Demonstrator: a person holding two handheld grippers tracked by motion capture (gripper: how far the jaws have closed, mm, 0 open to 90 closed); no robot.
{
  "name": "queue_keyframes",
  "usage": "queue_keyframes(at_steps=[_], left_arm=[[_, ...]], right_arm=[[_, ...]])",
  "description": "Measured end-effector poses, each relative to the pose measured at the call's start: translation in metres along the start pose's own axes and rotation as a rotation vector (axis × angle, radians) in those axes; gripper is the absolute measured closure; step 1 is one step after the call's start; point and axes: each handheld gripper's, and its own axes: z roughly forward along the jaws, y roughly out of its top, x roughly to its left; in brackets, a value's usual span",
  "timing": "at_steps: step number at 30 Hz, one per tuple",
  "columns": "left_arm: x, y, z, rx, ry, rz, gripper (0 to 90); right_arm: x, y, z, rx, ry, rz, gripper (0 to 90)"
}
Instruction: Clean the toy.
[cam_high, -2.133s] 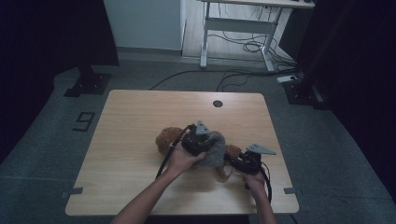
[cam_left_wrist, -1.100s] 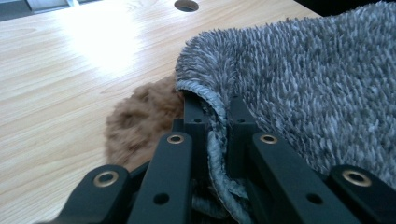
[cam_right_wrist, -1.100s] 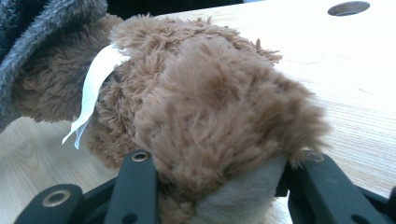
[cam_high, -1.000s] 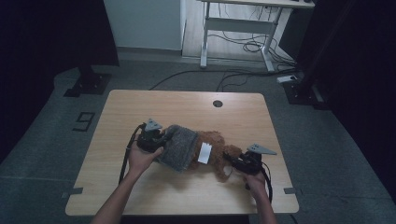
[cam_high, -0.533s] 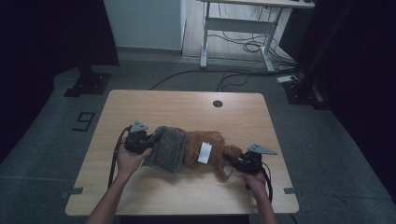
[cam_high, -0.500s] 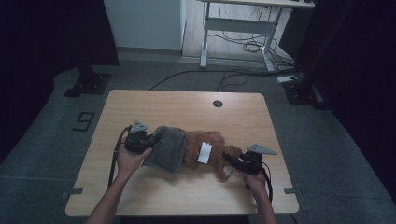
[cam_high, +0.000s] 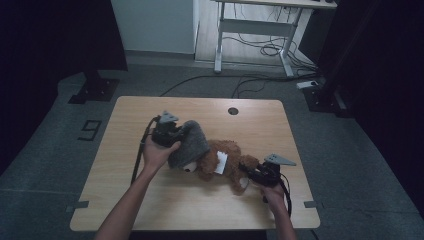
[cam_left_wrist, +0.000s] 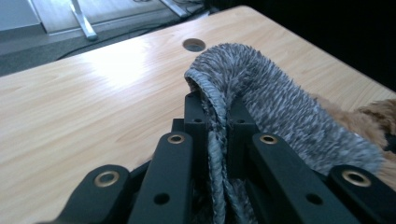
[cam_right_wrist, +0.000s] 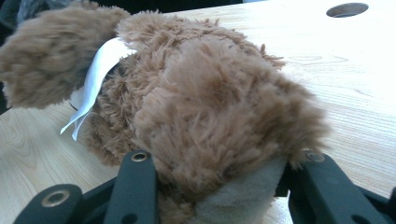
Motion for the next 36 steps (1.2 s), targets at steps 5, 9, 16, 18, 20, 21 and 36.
queue_keyframes(at_steps=[5,9,16,18,20,21,36], left_arm=[[-0.004,-0.004,0.03,0.085,0.018,0.012,82.1],[0.005,-0.021,0.035,0.089,-0.009,-0.036,82.1],[0.003,-0.045,0.018,0.082,-0.052,-0.026,82.3],[0.001,-0.053,0.013,0.071,-0.063,-0.027,82.3],[0.0,-0.061,0.008,0.054,-0.077,-0.037,82.3],[-0.002,-0.065,0.005,0.047,-0.079,-0.036,82.4],[-0.019,-0.093,-0.015,-0.016,-0.084,-0.006,82.5]], right_arm=[[-0.001,0.0,-0.001,0.0,0.004,-0.002,58.7],[0.0,0.0,-0.002,0.0,0.012,-0.005,58.2],[0.005,0.002,-0.005,0.01,0.032,-0.02,49.9],[0.006,0.003,-0.007,0.009,0.036,-0.03,47.0],[0.008,0.008,-0.013,0.0,0.049,-0.035,40.4],[0.01,0.014,-0.02,-0.009,0.058,-0.036,34.1],[0.028,0.038,-0.04,-0.075,0.068,-0.024,22.2]])
